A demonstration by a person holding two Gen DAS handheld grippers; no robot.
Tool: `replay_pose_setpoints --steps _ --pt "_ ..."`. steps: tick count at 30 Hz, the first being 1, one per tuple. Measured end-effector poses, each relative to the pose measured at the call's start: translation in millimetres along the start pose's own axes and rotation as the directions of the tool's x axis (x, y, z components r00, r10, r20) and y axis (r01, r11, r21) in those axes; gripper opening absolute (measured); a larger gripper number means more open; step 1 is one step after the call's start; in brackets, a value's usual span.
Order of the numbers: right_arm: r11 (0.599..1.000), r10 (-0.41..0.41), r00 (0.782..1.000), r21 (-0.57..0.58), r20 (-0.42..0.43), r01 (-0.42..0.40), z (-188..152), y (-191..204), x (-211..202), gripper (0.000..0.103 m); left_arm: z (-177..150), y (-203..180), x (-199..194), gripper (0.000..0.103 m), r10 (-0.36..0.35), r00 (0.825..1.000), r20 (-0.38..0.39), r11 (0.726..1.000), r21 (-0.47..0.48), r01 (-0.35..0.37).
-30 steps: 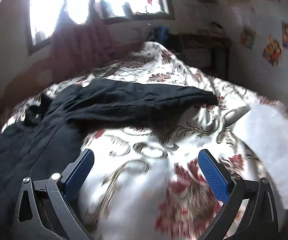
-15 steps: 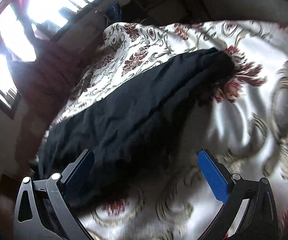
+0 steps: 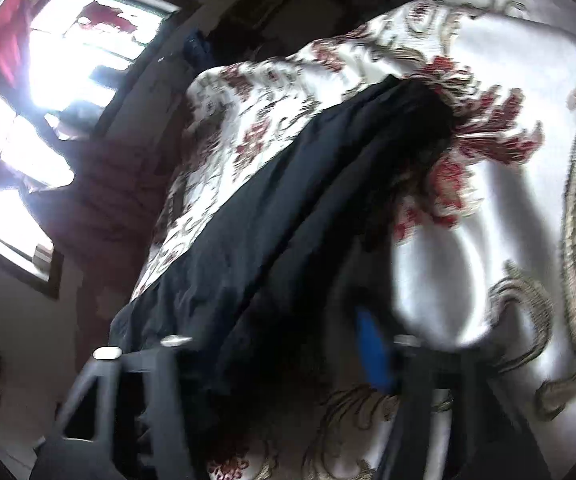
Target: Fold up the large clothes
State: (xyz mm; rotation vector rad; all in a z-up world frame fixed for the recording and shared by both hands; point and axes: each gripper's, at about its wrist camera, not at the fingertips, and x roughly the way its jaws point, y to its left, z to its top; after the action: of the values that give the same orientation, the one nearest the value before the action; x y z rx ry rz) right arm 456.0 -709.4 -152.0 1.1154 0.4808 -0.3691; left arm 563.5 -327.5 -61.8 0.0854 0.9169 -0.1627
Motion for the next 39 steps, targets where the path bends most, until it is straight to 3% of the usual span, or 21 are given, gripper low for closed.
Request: replay_pose_setpoints --steps 2,4,11,14,17,21,24,25,26,27,31,34,36,39 --pt "0.999 0.024 1.0 0.033 0.006 -0.024 5 -7 -1 0.028 -1 2 5 0.103 -0.015 1.0 -0.01 1.0 -0.011 0.015" --pt "0.999 0.024 1.0 0.037 0.019 -0.025 7 -10 -4 0.009 -1 4 13 0.103 -0.031 0.999 -0.035 0.999 -0.022 0.03" --pt "0.999 0.04 0.999 0.011 0.027 -0.041 8 -8 -9 0.005 11 14 14 0.103 -0.085 0.986 -0.143 0.996 -0.013 0.084" --pt "0.994 0.056 0.998 0.091 0.015 -0.057 6 -20 -10 0.01 11 28 -4 0.103 -0.047 0.993 -0.112 0.998 0.029 0.05" --pt "0.986 0.104 0.995 0.128 0.01 -0.104 6 -22 -8 0.032 8 42 -17 0.103 -0.022 0.995 -0.092 0.997 0.072 0.028" --pt "0.983 0.112 0.994 0.145 0.015 -0.113 4 -9 1 0.059 7 67 -31 0.103 -0.04 0.995 -0.093 0.998 0.039 0.043" --pt "0.98 0.054 0.998 0.189 0.013 -0.056 3 -2 12 0.059 4 87 -41 0.103 -0.07 0.993 -0.09 0.997 0.01 0.071" --pt "0.982 0.023 1.0 0.19 0.012 -0.024 5 2 16 0.049 2 94 -45 0.103 -0.073 0.993 -0.087 0.997 0.01 0.074" --pt "0.988 -0.026 1.0 0.156 0.006 0.025 7 10 19 0.035 -2 99 -47 0.103 -0.074 0.994 -0.085 0.997 0.015 0.075" --pt "0.991 -0.071 0.998 0.111 -0.002 0.07 8 18 20 0.015 -4 106 -51 0.103 -0.073 0.994 -0.085 0.997 0.023 0.075" --pt "0.977 -0.154 0.984 -0.132 0.089 0.165 18 84 3 0.008 -15 141 -65 0.103 -0.077 0.993 -0.088 0.997 0.023 0.079" --pt "0.935 -0.131 0.977 -0.306 0.169 0.178 19 151 -17 0.007 -23 173 -78 0.103 -0.083 0.994 -0.07 0.996 0.002 0.084" --pt "0.88 -0.082 0.971 -0.441 0.223 0.176 6 203 -33 0.007 -28 200 -88 0.103 -0.099 0.994 -0.047 0.994 -0.039 0.097" --pt "0.745 0.02 0.964 -0.648 0.264 0.162 -32 283 -53 0.007 -39 240 -103 0.103 -0.108 0.994 -0.017 0.989 -0.103 0.106"
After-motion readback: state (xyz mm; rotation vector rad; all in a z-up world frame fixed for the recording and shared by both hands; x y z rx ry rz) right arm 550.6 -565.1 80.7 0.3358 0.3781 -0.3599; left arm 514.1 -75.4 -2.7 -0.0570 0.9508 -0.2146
